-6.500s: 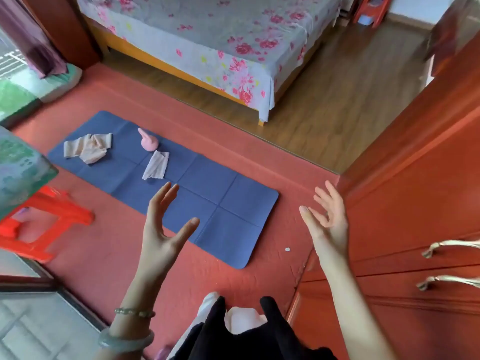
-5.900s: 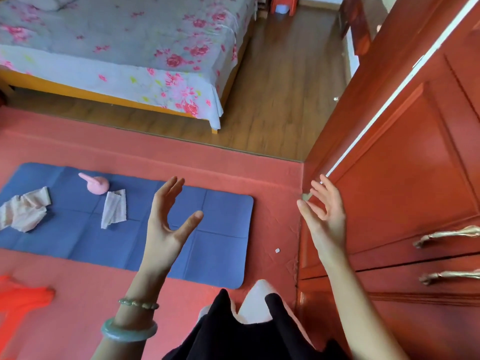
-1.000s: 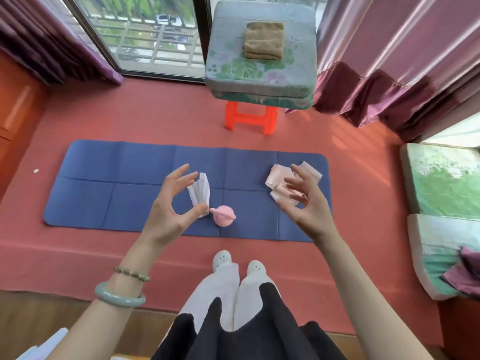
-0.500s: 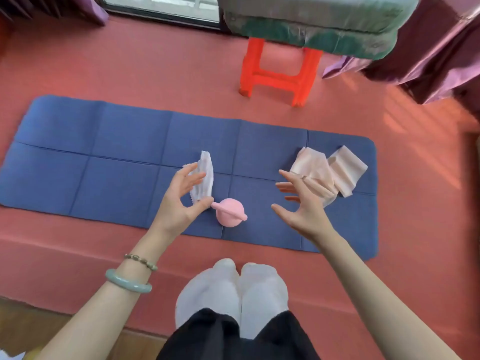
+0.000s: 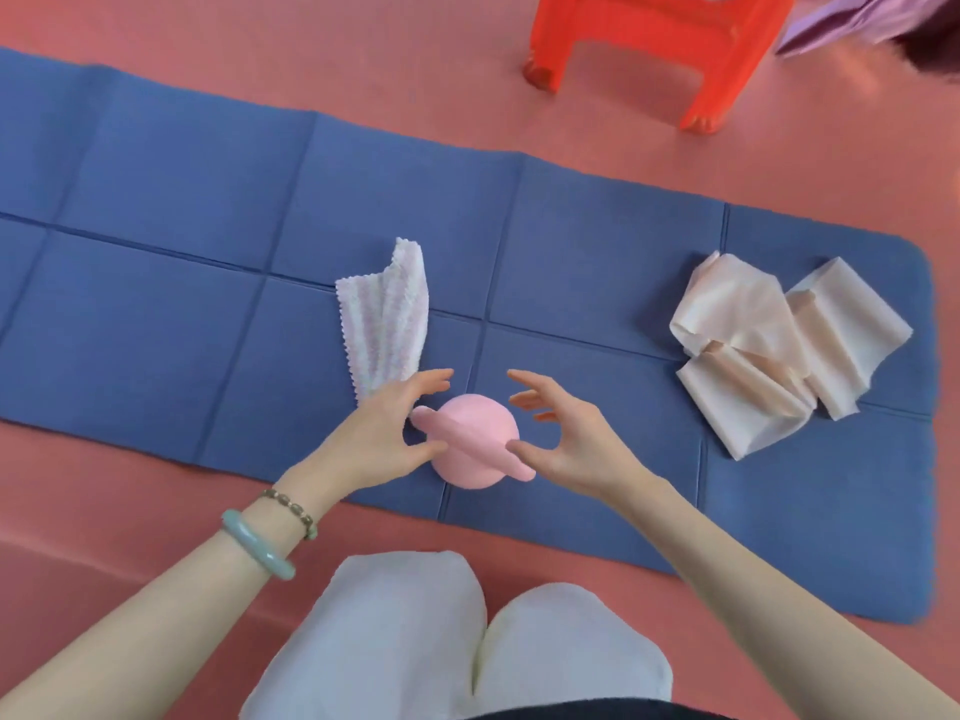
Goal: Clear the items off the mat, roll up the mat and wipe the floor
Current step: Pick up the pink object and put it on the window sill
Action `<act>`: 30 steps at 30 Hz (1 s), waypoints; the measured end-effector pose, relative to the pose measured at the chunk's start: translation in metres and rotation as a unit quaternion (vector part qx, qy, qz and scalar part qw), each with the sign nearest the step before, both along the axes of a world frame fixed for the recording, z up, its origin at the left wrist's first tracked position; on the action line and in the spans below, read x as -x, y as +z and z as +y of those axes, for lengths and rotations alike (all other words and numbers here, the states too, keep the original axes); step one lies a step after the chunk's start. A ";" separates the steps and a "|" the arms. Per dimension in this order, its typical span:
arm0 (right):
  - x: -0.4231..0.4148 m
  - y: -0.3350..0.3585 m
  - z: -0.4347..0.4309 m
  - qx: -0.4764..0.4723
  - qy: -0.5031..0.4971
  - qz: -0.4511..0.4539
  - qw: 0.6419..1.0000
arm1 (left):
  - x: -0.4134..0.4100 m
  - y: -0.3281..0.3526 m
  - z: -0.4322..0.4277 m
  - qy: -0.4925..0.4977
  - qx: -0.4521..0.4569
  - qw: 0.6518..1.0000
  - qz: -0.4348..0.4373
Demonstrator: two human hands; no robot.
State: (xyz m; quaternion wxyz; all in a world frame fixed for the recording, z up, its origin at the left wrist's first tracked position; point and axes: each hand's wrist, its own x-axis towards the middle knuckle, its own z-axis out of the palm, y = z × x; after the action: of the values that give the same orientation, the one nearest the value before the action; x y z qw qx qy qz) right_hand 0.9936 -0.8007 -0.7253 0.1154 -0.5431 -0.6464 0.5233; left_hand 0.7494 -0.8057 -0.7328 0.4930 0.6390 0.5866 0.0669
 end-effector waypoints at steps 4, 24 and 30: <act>0.007 -0.039 -0.001 0.025 0.039 -0.015 0.999 | 0.001 -0.037 0.006 -0.056 -0.014 0.998 0.025; 0.006 -0.052 -0.017 -0.104 0.036 -0.088 0.990 | -0.003 -0.041 0.011 -0.148 -0.161 0.975 0.028; -0.002 0.067 -0.019 -0.098 0.010 -0.082 0.992 | -0.013 0.078 0.016 -0.147 -0.160 0.976 0.023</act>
State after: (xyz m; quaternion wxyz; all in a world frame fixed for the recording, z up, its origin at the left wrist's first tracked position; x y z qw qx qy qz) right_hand 0.9951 -0.8198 -0.6581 0.1095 -0.5635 -0.7073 0.4125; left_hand 0.7624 -0.7901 -0.6548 0.3752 0.7905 0.4786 0.0720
